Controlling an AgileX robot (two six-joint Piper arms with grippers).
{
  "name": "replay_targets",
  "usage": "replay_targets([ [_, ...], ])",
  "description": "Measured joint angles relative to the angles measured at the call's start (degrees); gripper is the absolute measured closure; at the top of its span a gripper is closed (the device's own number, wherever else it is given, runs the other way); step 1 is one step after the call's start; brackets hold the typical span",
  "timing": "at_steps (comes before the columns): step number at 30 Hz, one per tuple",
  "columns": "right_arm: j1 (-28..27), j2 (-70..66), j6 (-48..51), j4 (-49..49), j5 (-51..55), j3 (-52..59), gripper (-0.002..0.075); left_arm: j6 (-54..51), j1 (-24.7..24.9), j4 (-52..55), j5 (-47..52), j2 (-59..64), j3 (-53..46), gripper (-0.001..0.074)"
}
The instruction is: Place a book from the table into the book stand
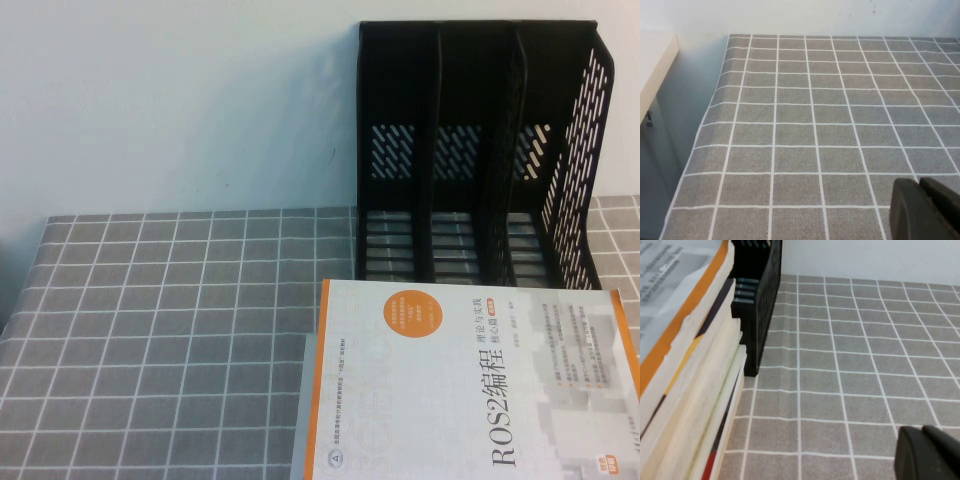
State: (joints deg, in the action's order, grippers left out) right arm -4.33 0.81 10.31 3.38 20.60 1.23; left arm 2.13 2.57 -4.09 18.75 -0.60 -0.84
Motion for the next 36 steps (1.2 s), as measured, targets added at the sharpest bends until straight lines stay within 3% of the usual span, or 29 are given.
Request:
replay_targets([
  [20,0.0,0.0,0.18,-1.99,-2.68,0.22,0.0729,-0.89,0.0,2.3,-3.57,0.0,-0.3,0.0738],
  [23,0.0,0.0,0.29,-2.43,-10.28,0.44,0.0729,-0.89,0.0,2.3,-11.18,0.0,-0.39,0.0738],
  [32,0.0,0.0,-0.01,-2.28,-45.86,0.44,0.0729,5.02,0.0,2.19,-43.38,0.0,-0.39,0.0738],
  [36,0.0,0.0,-0.78,-2.02,-56.42,0.44,0.0729,5.12,0.0,2.41,-52.56,-0.13,-0.39,0.0738],
])
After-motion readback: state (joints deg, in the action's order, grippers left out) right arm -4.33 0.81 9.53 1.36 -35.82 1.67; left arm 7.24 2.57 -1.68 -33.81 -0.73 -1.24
